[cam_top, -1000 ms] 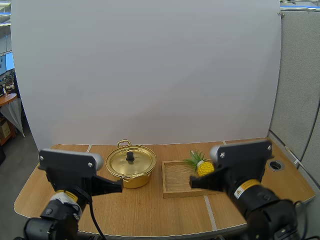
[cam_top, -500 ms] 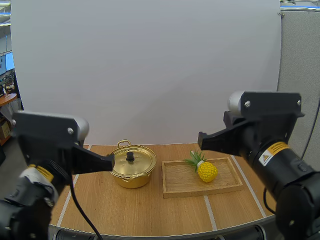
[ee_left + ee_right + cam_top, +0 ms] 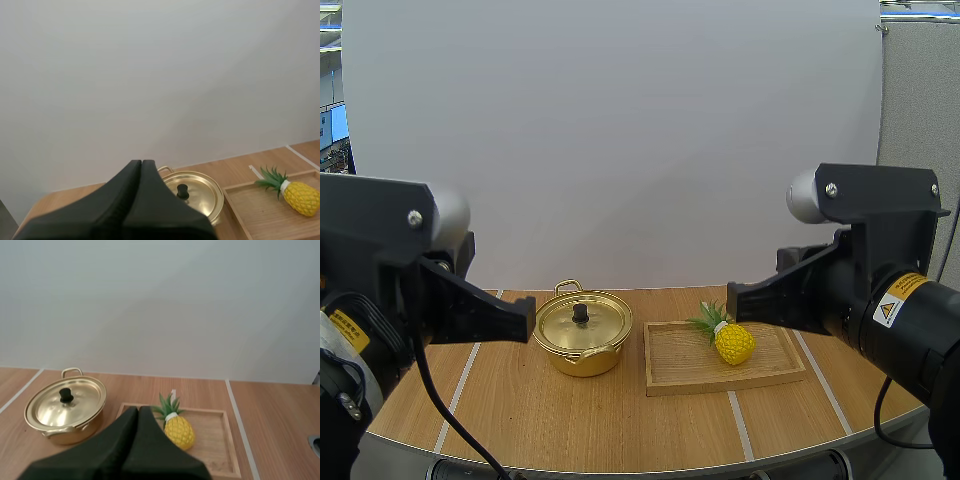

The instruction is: Open the pot, put the pineapple inside, and close it

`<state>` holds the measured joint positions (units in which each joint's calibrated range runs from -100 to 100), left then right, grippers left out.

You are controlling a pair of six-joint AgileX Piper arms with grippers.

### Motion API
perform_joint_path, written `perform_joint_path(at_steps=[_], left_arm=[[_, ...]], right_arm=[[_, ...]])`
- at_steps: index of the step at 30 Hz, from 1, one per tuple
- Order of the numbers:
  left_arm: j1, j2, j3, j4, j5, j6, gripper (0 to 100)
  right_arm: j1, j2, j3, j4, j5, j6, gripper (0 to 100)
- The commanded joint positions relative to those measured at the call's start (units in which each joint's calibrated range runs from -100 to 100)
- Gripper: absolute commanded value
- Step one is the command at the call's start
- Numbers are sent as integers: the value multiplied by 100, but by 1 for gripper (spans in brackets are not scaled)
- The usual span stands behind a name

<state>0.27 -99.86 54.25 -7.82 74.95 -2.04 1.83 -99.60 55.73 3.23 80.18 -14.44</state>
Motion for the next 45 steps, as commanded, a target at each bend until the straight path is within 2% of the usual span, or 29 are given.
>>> perform_joint_path(at_steps=[1, 11, 18, 20, 21, 23, 24, 25, 27, 28, 29, 37, 41, 45], left_arm=[[14, 1033, -46, -146, 27, 110, 0], [14, 2829, -46, -265, -1074, 187, 0], [14, 3494, -46, -290, -1147, 413, 0], [14, 3640, -46, -290, -1147, 413, 4], [14, 3710, -46, -302, -1147, 413, 9], [14, 3765, -46, -316, -1147, 413, 35], [14, 3765, -46, -316, -1147, 413, 57], [14, 3765, -46, -316, -1147, 431, 68], [14, 3765, -46, -316, -1147, 667, 100], [14, 3765, -46, -316, -1130, 814, 100], [14, 3765, -46, -316, -1086, 940, 100], [14, 3765, -46, -418, -1009, 1148, 100], [14, 3765, -46, -589, -1009, 1904, 100], [14, 4021, -46, -1358, -1103, 2879, 100]], right_arm=[[-19, 759, -70, -28, 386, -51, 0], [-19, 2411, -70, -239, 115, -51, 0], [-19, 3273, -70, -378, -192, -51, 0], [-19, 3404, -70, -400, -192, -51, 0], [-19, 3462, -70, -400, -238, -51, 19], [-19, 3462, -70, -400, -364, -51, 45], [-19, 3462, -70, -400, -383, -51, 54], [-19, 3462, -70, -400, -403, -51, 63], [-19, 3462, -70, -400, -470, -51, 81], [-19, 3462, -70, -400, -512, -51, 94], [-19, 3462, -70, -400, -510, -51, 100], [-19, 3462, -70, -400, -510, -32, 100], [-19, 3462, -70, -400, -510, -32, 100], [-19, 3462, -70, -400, -510, -32, 100]])
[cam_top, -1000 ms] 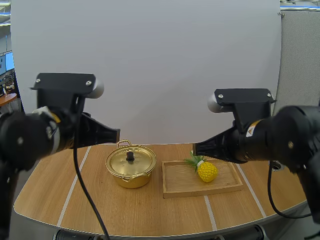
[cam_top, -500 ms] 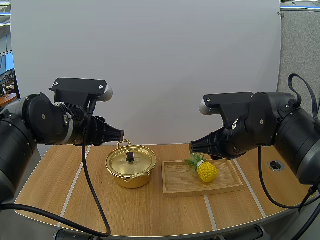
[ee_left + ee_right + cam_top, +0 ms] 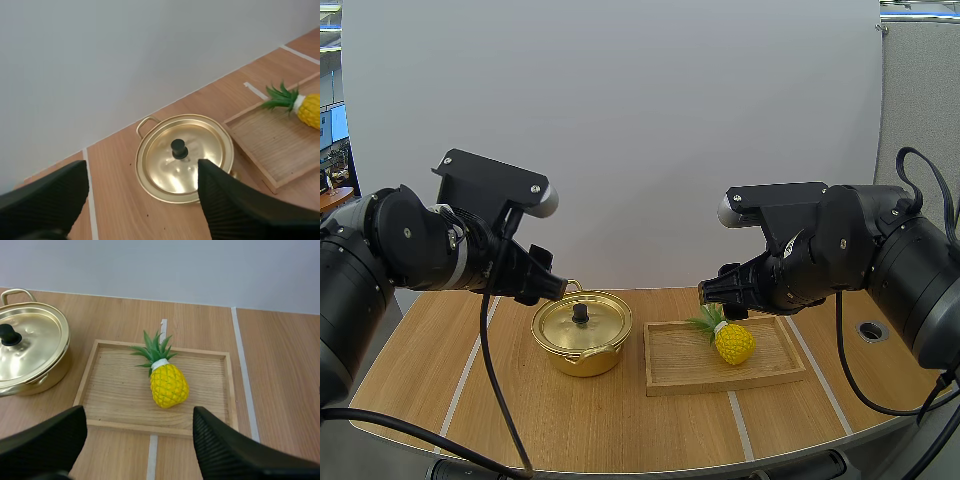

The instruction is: Open the pot, put the pineapple inside, and close it

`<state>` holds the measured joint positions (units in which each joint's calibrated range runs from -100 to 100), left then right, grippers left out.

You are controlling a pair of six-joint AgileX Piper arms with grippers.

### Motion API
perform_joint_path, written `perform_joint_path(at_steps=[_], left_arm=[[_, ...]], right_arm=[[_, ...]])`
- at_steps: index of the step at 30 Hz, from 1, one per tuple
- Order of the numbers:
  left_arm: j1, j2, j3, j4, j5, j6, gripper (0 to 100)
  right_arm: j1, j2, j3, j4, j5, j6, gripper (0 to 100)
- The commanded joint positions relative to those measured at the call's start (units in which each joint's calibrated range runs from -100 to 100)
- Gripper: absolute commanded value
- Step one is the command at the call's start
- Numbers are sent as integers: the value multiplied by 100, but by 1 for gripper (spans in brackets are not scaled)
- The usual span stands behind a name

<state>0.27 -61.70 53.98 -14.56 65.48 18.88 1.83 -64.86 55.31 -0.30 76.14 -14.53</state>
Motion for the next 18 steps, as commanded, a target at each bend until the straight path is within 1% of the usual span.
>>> perform_joint_path(at_steps=[1, 3, 7, 13, 16, 18], left_arm=[[14, 358, -19, -851, -156, 966, 100], [14, 588, -23, -995, -156, 1159, 100], [14, 1536, -262, -1021, -191, 1316, 100], [14, 2885, -918, -1010, -154, 1316, 100], [14, 3448, -1233, -1010, 95, 1316, 100], [-13, 3722, -1359, -967, 231, 1323, 100]], right_arm=[[-19, -12, -28, -46, -106, -22, 100], [-19, -12, -28, -46, -106, -22, 100], [-19, -12, -28, -46, -106, -22, 100], [-19, -12, -28, -46, -106, -22, 100], [-19, -12, -28, -46, -106, -22, 100], [-19, -12, -28, -46, -106, -22, 100]])
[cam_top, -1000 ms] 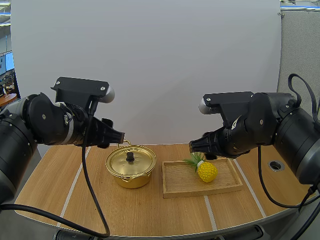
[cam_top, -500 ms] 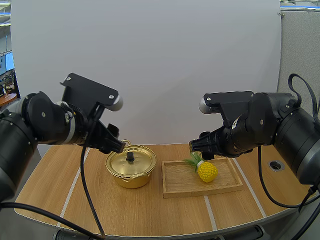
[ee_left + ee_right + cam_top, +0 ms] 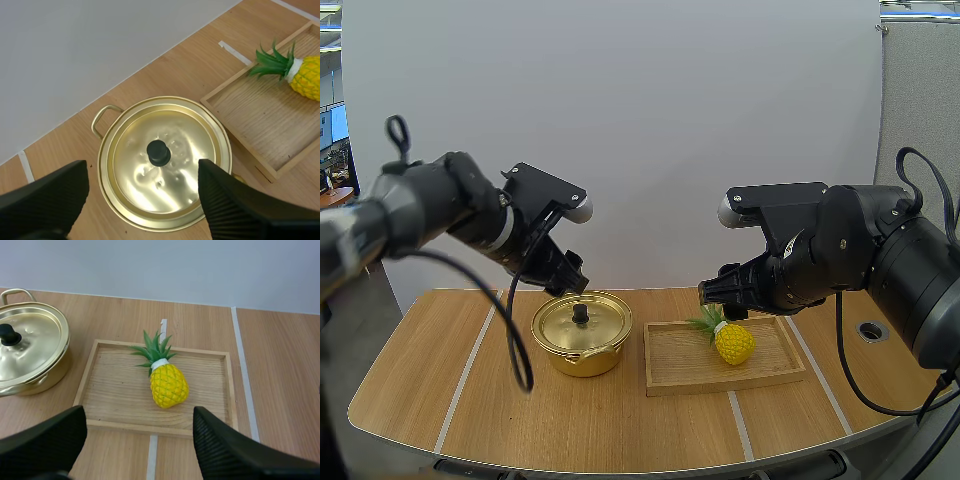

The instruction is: Open the pot, put the pineapple inside, and close it

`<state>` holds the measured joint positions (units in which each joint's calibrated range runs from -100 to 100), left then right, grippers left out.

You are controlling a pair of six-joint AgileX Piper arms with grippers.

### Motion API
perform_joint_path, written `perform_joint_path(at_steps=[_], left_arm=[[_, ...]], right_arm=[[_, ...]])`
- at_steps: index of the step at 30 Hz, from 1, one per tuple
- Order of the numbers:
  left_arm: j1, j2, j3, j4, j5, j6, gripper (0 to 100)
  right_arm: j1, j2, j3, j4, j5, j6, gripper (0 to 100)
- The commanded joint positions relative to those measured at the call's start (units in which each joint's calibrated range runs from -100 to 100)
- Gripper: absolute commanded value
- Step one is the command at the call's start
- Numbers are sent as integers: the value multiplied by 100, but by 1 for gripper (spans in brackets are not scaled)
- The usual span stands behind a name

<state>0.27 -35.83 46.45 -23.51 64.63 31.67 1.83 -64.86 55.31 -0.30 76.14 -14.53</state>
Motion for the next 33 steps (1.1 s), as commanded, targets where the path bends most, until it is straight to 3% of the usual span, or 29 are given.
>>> perform_joint_path(at_steps=[1, 7, 33], left_arm=[[-56, 1287, -662, 7, 340, 43, 100], [-298, 1784, -677, 206, -42, 14, 100], [-298, 3273, -1113, 283, -513, 19, 100]], right_arm=[[-19, -12, -28, -46, -106, -22, 100], [-19, -12, -28, -46, -106, -22, 100], [-19, -12, -28, -46, -106, -22, 100]])
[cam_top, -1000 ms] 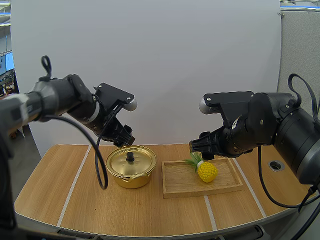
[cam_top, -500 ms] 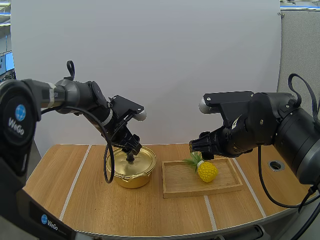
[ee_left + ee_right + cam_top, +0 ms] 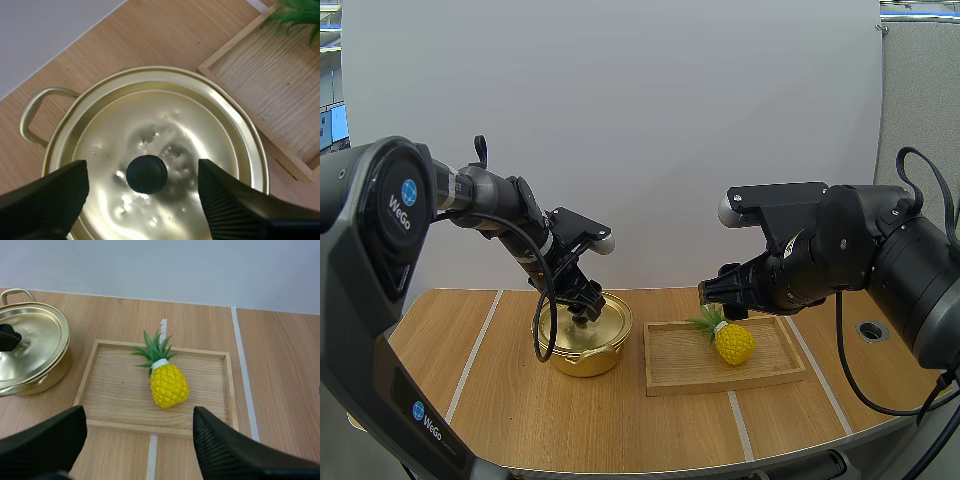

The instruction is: Open the pot, put the pineapple inside, and close it

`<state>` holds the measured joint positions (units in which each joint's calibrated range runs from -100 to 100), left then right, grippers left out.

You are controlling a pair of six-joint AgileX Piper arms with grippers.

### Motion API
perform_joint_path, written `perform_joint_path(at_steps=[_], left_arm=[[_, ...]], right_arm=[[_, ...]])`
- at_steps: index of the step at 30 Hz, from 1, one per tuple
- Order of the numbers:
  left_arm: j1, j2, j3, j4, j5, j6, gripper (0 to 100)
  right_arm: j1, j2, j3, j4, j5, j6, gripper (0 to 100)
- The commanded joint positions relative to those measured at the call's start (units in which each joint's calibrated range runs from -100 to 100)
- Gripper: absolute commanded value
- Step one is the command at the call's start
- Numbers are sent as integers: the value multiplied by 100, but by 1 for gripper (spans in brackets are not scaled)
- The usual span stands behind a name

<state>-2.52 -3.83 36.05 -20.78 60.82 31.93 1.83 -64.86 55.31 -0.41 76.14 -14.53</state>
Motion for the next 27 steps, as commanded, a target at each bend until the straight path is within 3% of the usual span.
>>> perform_joint_path(at_steps=[1, 19, 20, 23, 27], left_arm=[[-19, 116, -96, 10, -131, -8, 100], [-19, 383, -308, -1, 315, -15, 100], [-19, 383, -308, -1, 336, -15, 96], [-19, 383, -308, -1, 443, -15, 60], [-19, 383, -308, -1, 624, -15, 0]], right_arm=[[-19, -12, -28, -35, -106, -22, 100], [-19, -12, -28, -35, -106, -22, 100], [-19, -12, -28, -35, -106, -22, 100], [-19, -12, -28, -35, -106, -22, 100], [-19, -12, -28, -35, -106, -22, 100]])
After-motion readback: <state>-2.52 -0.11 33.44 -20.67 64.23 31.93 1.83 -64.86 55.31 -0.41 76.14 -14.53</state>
